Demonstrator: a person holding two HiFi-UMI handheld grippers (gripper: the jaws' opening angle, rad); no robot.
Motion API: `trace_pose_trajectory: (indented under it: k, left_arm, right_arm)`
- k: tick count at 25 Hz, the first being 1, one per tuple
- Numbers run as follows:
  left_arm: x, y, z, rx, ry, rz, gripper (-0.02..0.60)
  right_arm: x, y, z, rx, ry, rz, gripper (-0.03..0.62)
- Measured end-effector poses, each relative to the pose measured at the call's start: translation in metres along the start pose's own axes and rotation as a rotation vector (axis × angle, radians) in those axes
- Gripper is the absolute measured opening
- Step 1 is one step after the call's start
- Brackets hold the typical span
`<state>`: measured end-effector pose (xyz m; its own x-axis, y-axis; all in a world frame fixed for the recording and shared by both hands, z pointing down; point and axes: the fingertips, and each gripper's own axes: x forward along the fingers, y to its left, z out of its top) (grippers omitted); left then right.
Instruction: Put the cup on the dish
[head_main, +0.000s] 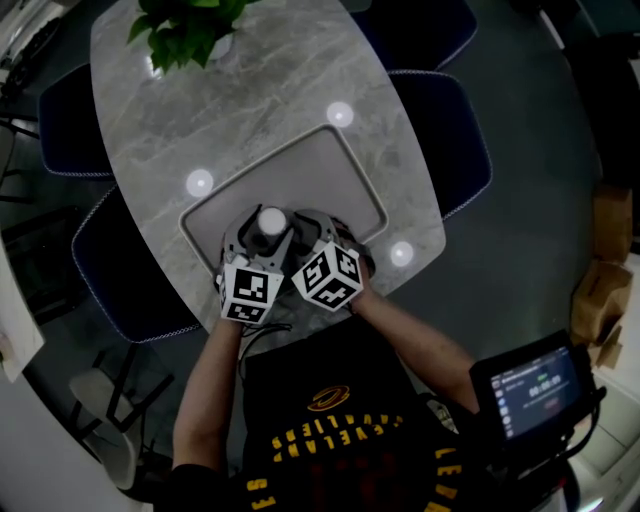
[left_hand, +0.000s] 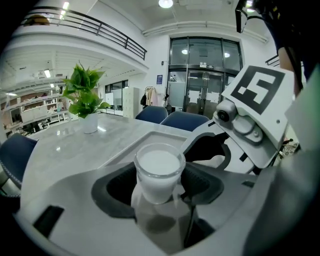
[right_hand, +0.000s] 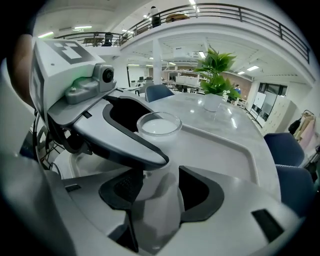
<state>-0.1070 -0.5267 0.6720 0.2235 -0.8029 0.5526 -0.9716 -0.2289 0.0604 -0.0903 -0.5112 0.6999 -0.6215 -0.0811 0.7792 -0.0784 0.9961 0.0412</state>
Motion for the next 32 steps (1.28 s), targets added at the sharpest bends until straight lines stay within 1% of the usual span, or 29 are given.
trace_pose_trajectory:
  k: [6,9,11,13,15,17,21,24,25,26,27,30,31,32]
  left_arm:
    - [-0.011,0.002,0.002,-0.006,-0.007,0.009,0.285]
    - [-0.027,0.007,0.000,-0.003,-0.003,0.038,0.285]
    - [-0.043,0.009,0.000,-0.028,-0.016,0.065,0.285]
    - [-0.064,0.007,0.001,-0.077,-0.048,0.078,0.285]
    - [-0.092,-0.003,0.002,-0.125,-0.088,0.064,0.285]
    - [-0.119,-0.015,0.004,-0.147,-0.118,0.035,0.285]
    - [-0.145,-0.027,0.019,-0.140,-0.154,-0.012,0.284]
    - [-0.157,-0.028,0.032,-0.138,-0.184,-0.011,0.279]
    - [-0.162,-0.028,0.036,-0.139,-0.196,-0.008,0.257]
    - [-0.167,-0.027,0.040,-0.141,-0.208,-0.006,0.248]
    - [-0.172,-0.027,0.043,-0.144,-0.220,-0.005,0.235]
    - [-0.191,-0.027,0.052,-0.151,-0.259,-0.005,0.193]
    - [-0.201,-0.028,0.055,-0.145,-0.274,-0.002,0.167]
    - [-0.211,-0.030,0.057,-0.134,-0.289,0.002,0.128]
  right_arm:
    - [-0.007,0.004,0.005,0.031,-0.014,-0.015,0.230]
    - [-0.012,0.002,0.009,0.050,-0.028,-0.029,0.229]
    - [-0.018,0.000,0.010,0.079,-0.041,-0.041,0.229]
    - [-0.028,0.003,0.010,0.129,-0.063,-0.053,0.229]
    - [-0.042,0.016,0.012,0.188,-0.101,-0.056,0.229]
    - [-0.054,0.030,0.018,0.224,-0.144,-0.047,0.229]
    - [-0.064,0.034,0.028,0.261,-0.200,-0.031,0.229]
    - [-0.076,0.029,0.038,0.289,-0.258,-0.045,0.229]
    - [-0.081,0.027,0.042,0.291,-0.280,-0.062,0.165]
    - [-0.088,0.025,0.046,0.291,-0.302,-0.080,0.069]
    - [-0.094,0.024,0.050,0.290,-0.322,-0.096,0.045]
    - [-0.113,0.026,0.064,0.301,-0.377,-0.118,0.041]
    - [-0.122,0.030,0.069,0.308,-0.397,-0.122,0.037]
    - [-0.131,0.036,0.075,0.315,-0.417,-0.124,0.026]
